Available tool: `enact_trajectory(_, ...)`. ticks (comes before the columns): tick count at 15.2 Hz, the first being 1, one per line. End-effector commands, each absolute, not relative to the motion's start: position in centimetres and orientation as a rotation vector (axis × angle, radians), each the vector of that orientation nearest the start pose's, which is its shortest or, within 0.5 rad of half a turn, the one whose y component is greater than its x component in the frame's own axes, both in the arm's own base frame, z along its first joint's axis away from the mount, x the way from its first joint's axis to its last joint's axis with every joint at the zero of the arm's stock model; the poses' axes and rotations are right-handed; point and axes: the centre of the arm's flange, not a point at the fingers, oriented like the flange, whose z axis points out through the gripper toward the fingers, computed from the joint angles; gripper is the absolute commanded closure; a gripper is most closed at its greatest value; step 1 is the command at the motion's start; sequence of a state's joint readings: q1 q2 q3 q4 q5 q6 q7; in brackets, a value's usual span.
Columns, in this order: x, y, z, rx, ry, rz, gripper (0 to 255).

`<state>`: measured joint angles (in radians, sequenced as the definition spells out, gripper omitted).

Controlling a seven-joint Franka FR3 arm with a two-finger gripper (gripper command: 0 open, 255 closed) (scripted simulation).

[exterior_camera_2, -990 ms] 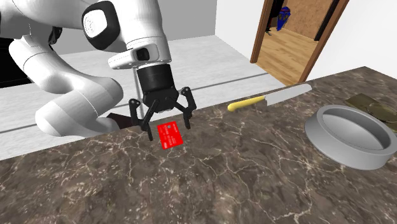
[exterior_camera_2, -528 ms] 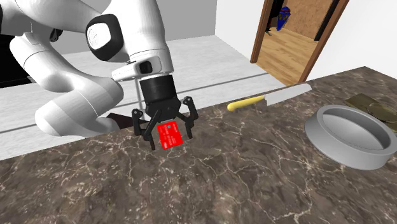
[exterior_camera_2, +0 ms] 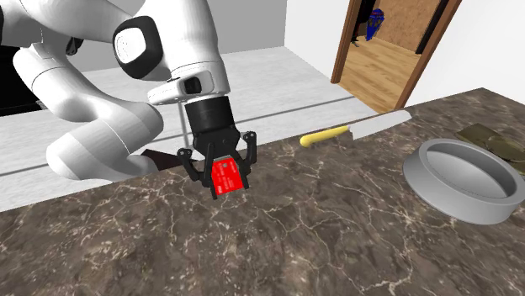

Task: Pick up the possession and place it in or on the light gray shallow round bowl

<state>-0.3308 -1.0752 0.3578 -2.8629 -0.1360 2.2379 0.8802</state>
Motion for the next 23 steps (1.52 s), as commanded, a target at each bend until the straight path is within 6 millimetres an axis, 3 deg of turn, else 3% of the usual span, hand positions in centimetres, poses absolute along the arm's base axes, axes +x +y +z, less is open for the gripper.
enact_trajectory(1, 28.7, -0.2, 47.6, -2.951, 1.439, -0.88, 255)
enact_trajectory(7, 28.7, -0.1, 47.7, -2.951, 1.439, -0.881, 255)
enact_trajectory(23, 28.7, -0.1, 56.1, -2.951, 1.439, -0.881, 255)
